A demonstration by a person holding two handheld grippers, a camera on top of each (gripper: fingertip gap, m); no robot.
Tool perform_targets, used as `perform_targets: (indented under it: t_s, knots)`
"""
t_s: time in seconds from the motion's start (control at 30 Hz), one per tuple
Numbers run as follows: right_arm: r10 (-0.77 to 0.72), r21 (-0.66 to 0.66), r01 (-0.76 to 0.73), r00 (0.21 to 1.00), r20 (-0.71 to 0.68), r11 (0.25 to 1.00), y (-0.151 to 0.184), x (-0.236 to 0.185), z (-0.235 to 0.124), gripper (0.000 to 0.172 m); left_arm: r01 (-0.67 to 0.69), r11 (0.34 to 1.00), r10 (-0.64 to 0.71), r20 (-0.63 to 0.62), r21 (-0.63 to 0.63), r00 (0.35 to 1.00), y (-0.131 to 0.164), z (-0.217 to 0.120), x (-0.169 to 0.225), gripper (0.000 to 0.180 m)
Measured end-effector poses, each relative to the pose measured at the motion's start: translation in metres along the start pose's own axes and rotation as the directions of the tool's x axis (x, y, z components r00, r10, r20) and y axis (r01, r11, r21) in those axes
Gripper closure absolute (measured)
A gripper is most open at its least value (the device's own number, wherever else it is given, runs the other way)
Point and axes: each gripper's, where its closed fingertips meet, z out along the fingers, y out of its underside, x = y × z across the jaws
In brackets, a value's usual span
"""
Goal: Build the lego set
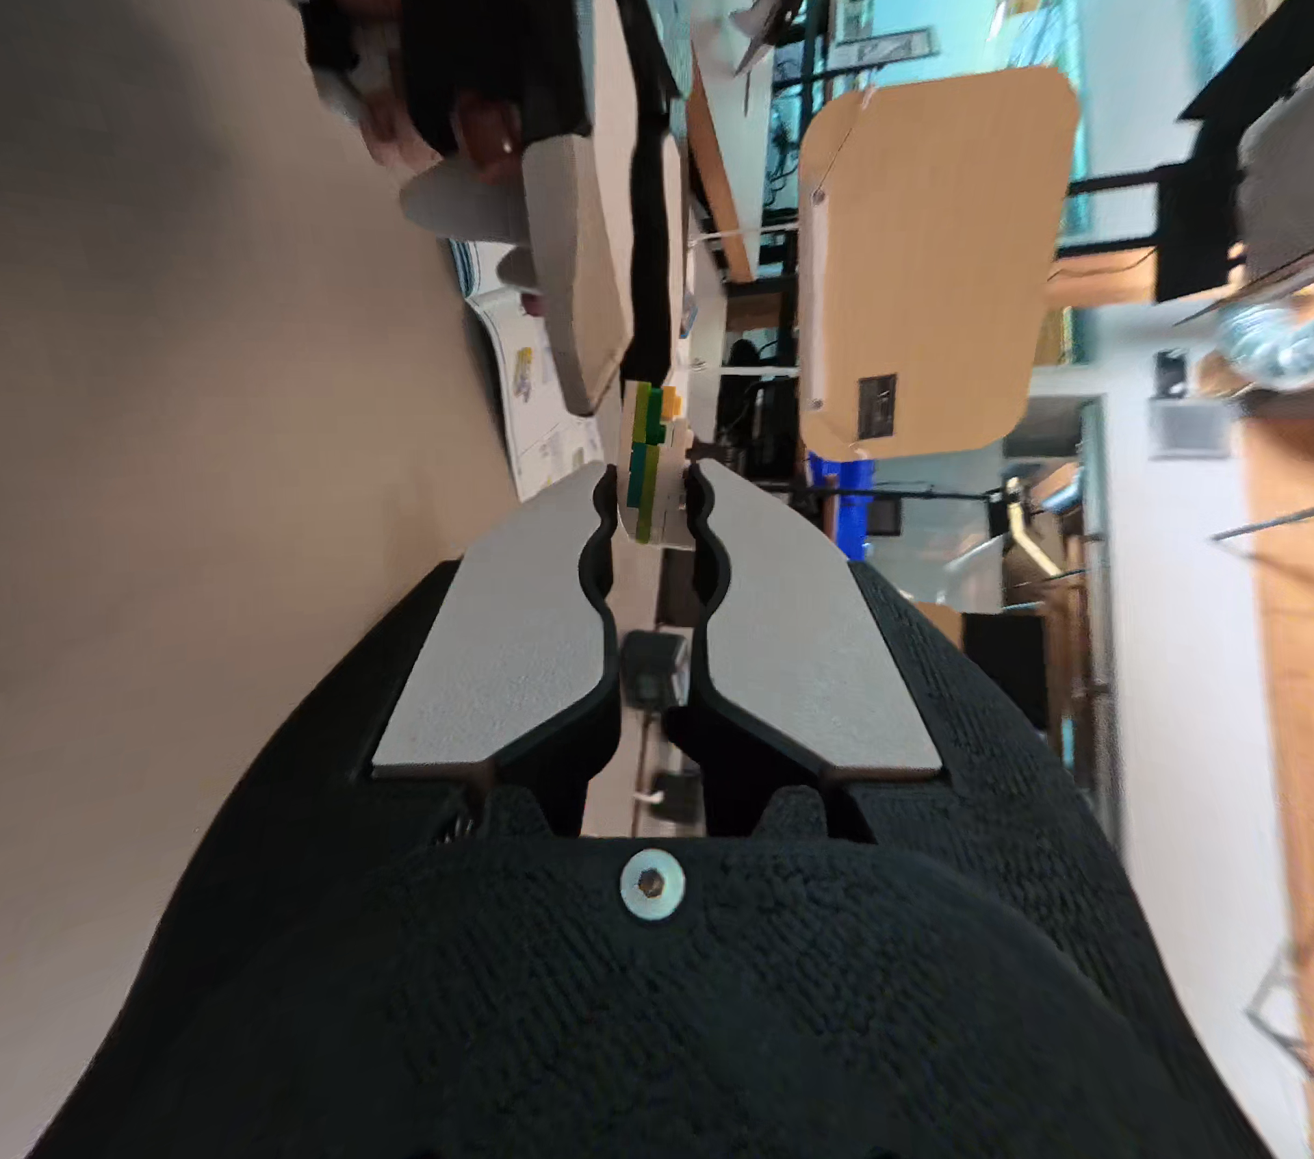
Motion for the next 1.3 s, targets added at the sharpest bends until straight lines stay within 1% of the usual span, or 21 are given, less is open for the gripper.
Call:
perform_targets:
  t_s: [0.03, 0.13, 0.3, 0.47, 0.57, 0.63, 0.87, 0.97, 1.3]
  knots:
    - [-0.031, 0.004, 0.031, 0.999, -0.011, 1.0, -0.002, -0.001, 0.0, 0.154, 0.012, 0.999, -0.012, -0.02, 0.03, 1.0, -0.003, 0.0, 0.003, 0.154]
    - [-0.098, 0.012, 0.099, 0.993, -0.059, 0.995, -0.004, 0.001, 0.001, 0.155, 0.04, 0.995, -0.035, -0.061, 0.089, 0.998, -0.012, -0.004, 0.007, 0.155]
    - [-0.119, 0.034, 0.121, 0.991, -0.063, 0.992, -0.006, 0.002, 0.0, 0.155, 0.041, 0.989, -0.031, -0.069, 0.14, 0.997, -0.021, -0.015, 0.005, 0.165]
    - [-0.135, 0.051, 0.137, 0.99, -0.048, 0.989, -0.012, 0.0, -0.001, 0.155, 0.039, 0.993, -0.03, -0.085, 0.109, 0.996, -0.016, -0.014, 0.007, 0.164]
    - [-0.143, 0.058, 0.145, 0.989, -0.041, 0.988, -0.014, -0.001, -0.001, 0.154, 0.029, 0.994, -0.02, -0.086, 0.107, 0.996, -0.016, -0.014, 0.008, 0.172]
    - [-0.151, 0.06, 0.153, 0.988, -0.037, 0.986, -0.015, -0.001, -0.002, 0.154, 0.035, 0.994, -0.026, -0.093, 0.1, 0.995, -0.016, -0.014, 0.008, 0.173]
    - [-0.189, 0.1, 0.188, 0.982, -0.001, 0.977, -0.02, -0.007, -0.004, 0.154, 0.107, 0.992, -0.095, -0.179, 0.06, 0.979, -0.01, -0.017, 0.014, 0.173]
    - [-0.196, 0.107, 0.194, 0.98, 0.013, 0.975, -0.02, -0.009, -0.004, 0.154, 0.122, 0.991, -0.11, -0.197, 0.05, 0.974, -0.008, -0.017, 0.015, 0.173]
    - [-0.159, 0.162, 0.151, 0.987, 0.036, 0.975, -0.028, -0.011, -0.008, 0.154, 0.25, 0.967, -0.221, -0.319, 0.052, 0.921, -0.01, -0.022, 0.021, 0.173]
